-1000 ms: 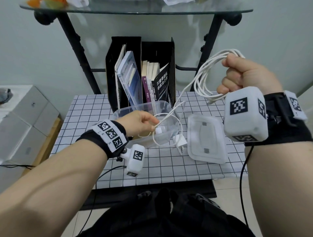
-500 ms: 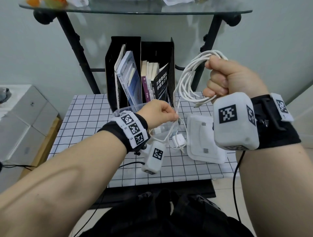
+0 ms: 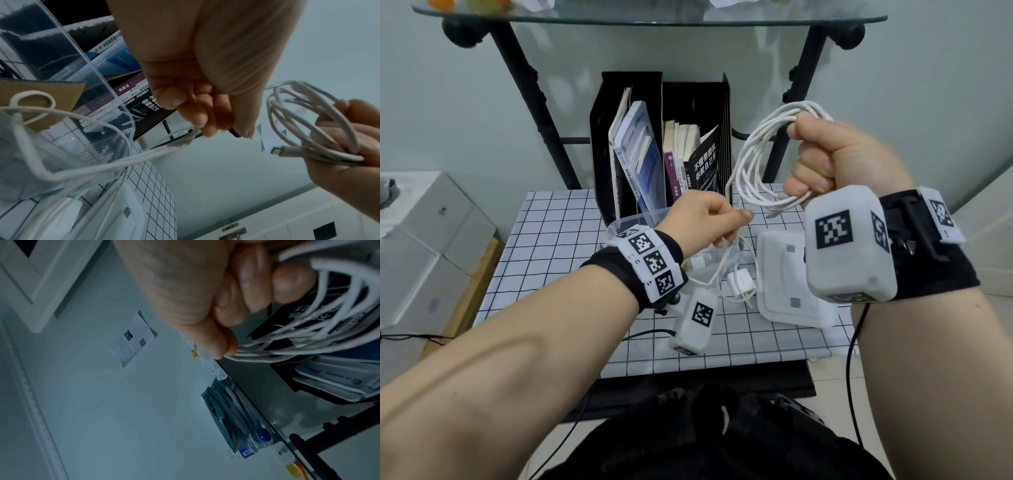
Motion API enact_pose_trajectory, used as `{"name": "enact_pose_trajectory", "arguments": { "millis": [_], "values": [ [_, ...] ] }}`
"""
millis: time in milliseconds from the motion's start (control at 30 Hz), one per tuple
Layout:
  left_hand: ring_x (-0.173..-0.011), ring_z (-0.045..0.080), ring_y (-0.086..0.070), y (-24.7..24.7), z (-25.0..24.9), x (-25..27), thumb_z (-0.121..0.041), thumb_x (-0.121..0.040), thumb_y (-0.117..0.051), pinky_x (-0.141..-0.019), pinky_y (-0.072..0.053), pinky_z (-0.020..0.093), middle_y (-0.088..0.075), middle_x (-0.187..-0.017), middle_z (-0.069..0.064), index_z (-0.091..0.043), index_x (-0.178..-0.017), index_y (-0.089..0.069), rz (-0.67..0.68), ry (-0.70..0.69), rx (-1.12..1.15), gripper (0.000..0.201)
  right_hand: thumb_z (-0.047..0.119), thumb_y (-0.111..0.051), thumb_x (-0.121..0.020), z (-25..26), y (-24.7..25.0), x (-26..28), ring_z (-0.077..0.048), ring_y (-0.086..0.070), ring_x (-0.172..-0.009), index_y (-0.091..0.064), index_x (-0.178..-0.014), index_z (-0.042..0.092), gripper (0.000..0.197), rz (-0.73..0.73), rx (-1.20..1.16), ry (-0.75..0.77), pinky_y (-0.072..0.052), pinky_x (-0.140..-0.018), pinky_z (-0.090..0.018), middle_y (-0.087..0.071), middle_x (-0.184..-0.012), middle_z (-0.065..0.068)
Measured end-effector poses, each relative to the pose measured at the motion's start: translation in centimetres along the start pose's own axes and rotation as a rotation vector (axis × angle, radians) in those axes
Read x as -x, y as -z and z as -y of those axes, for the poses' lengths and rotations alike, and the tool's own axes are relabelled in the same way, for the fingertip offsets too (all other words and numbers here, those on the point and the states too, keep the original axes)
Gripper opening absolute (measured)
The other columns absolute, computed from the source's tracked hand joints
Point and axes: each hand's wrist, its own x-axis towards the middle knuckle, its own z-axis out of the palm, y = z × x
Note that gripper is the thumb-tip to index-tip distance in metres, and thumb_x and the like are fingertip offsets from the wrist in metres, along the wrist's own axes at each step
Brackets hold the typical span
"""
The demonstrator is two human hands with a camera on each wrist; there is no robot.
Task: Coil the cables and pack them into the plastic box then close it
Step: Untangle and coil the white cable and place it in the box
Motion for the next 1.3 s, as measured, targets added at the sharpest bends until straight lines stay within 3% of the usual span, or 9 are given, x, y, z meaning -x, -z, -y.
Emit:
{"name": "enact_pose_trajectory", "arguments": {
  "millis": [100,167,400,667,833,967,1033,1133,1300],
  "values": [
    [-0.043,0.012,-0.052,-0.2,-0.2,0.1,-0.027,-0.088,-0.065,-0.044,-0.042,0.017,-0.066,-0.059,0.001,-0.010,-0.118,-0.063,0.065,-0.034,-0.127,0.034,0.018,-0.058,-0.092,-0.1,0.0,0.0,-0.010,-0.016,-0.036,-0.057,-0.076,0.012,0.017,0.002,0.002,0.001,-0.010,-0.059,-0.034,-0.026,-0.040,0.006],
    [-0.040,0.011,-0.055,-0.5,-0.2,0.1,-0.028,-0.091,-0.060,-0.041,-0.043,0.018,-0.069,-0.063,0.002,-0.014,-0.131,-0.052,0.097,-0.060,-0.349,0.043,0.018,-0.058,-0.092,-0.2,0.0,0.0,-0.010,-0.017,-0.036,-0.057,-0.076,0.012,0.017,0.002,0.016,-0.003,-0.010,-0.060,-0.035,-0.026,-0.040,0.006],
    [-0.048,0.010,-0.060,-0.8,0.1,-0.4,-0.029,-0.092,-0.056,-0.055,-0.054,0.029,-0.070,-0.071,0.003,-0.015,-0.131,-0.039,0.005,-0.122,-0.572,0.045,0.018,-0.060,-0.091,-0.3,0.2,0.1,-0.010,-0.017,-0.037,-0.056,-0.079,0.012,0.013,-0.002,0.016,-0.011,-0.009,-0.061,-0.035,-0.026,-0.040,0.006],
    [-0.056,0.014,-0.061,-0.6,0.4,-1.1,-0.023,-0.091,-0.056,-0.070,-0.055,0.029,-0.068,-0.071,0.000,-0.017,-0.090,-0.062,-0.056,-0.085,-0.624,0.008,0.017,-0.058,-0.092,-0.2,0.3,0.4,-0.009,-0.018,-0.035,-0.057,-0.079,0.011,0.015,0.006,0.014,-0.010,-0.009,-0.060,-0.035,-0.027,-0.039,0.006],
    [-0.073,0.011,-0.051,-0.2,0.9,-1.2,-0.026,-0.085,-0.065,-0.072,-0.045,0.025,-0.049,-0.067,-0.016,-0.021,-0.088,-0.066,-0.064,-0.143,-0.711,0.006,0.017,-0.056,-0.093,0.2,0.4,0.6,-0.009,-0.016,-0.034,-0.056,-0.076,0.012,0.018,0.019,0.001,-0.009,-0.008,-0.060,-0.034,-0.025,-0.038,0.007],
    [-0.076,0.011,-0.054,-0.1,1.4,-1.0,-0.031,-0.080,-0.070,-0.071,-0.047,0.027,-0.054,-0.074,-0.012,-0.027,-0.086,-0.063,-0.025,-0.151,-0.733,0.010,0.018,-0.056,-0.093,0.3,0.3,0.7,-0.009,-0.016,-0.034,-0.057,-0.076,0.011,0.019,0.019,0.001,-0.002,-0.007,-0.060,-0.034,-0.024,-0.038,0.007],
    [-0.078,0.011,-0.053,-0.3,1.3,-0.8,-0.035,-0.081,-0.069,-0.070,-0.040,0.023,-0.055,-0.081,-0.009,-0.021,-0.095,-0.067,0.027,-0.125,-0.778,0.021,0.018,-0.056,-0.094,0.3,0.1,0.8,-0.009,-0.016,-0.034,-0.056,-0.075,0.011,0.019,0.026,0.001,-0.002,-0.007,-0.060,-0.035,-0.024,-0.038,0.007],
    [-0.072,0.012,-0.058,-0.7,1.3,-0.6,-0.036,-0.086,-0.063,-0.077,-0.051,0.027,-0.069,-0.089,-0.001,-0.013,-0.107,-0.067,0.133,-0.044,-0.853,0.032,0.018,-0.055,-0.094,0.4,0.1,0.8,-0.009,-0.016,-0.034,-0.056,-0.077,0.011,0.019,0.034,0.000,-0.006,-0.008,-0.060,-0.035,-0.025,-0.038,0.007],
    [-0.058,0.021,-0.068,-1.7,1.8,-0.5,-0.025,-0.093,-0.054,-0.062,-0.057,0.031,-0.072,-0.073,0.007,-0.015,-0.086,-0.053,0.208,0.181,-0.644,0.012,0.017,-0.056,-0.093,0.4,0.3,0.8,-0.009,-0.016,-0.035,-0.057,-0.078,0.011,0.017,0.027,-0.013,-0.002,-0.008,-0.059,-0.035,-0.026,-0.038,0.007]
  ]
}}
